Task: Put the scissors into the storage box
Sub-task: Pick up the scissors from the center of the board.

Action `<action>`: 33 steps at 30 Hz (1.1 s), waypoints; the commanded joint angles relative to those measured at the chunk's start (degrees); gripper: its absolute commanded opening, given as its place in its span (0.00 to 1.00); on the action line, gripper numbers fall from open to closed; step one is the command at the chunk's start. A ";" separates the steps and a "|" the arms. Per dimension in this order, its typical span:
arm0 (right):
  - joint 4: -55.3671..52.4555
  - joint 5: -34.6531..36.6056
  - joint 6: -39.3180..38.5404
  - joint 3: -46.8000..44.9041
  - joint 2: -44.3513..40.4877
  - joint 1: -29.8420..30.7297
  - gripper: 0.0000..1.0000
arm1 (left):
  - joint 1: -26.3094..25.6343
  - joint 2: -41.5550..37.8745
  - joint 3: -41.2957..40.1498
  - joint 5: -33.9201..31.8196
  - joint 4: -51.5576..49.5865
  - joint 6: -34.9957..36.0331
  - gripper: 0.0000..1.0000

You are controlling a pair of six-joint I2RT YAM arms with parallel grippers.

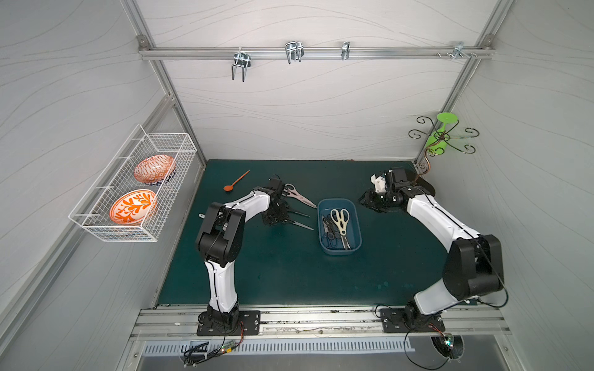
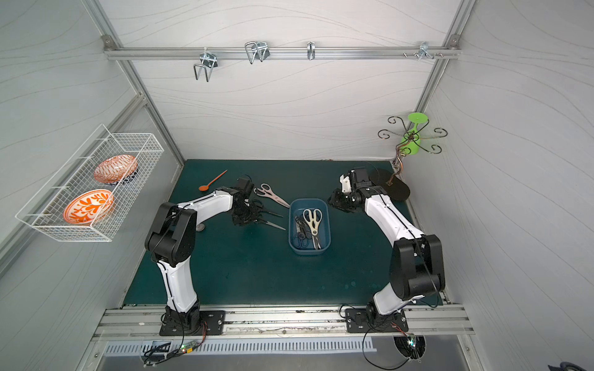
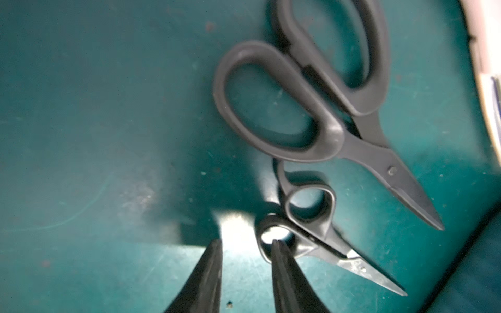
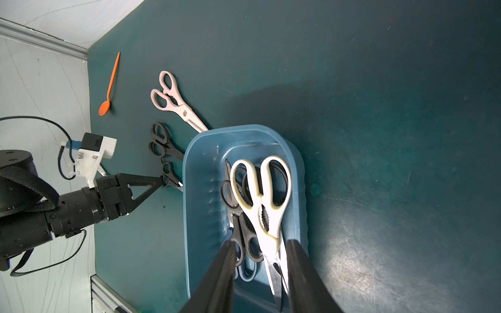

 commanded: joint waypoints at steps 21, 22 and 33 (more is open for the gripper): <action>-0.74 0.38 -0.83 -0.27 0.58 0.08 0.36 | -0.33 4.76 4.73 -2.12 -4.34 0.19 0.32; -0.74 0.38 -0.83 -0.26 0.56 0.07 0.36 | -0.29 4.99 4.85 -2.09 -4.56 0.09 0.32; -0.48 0.20 -0.83 -0.75 0.46 -0.38 0.36 | -1.23 3.01 3.62 -3.61 -5.50 -0.45 0.28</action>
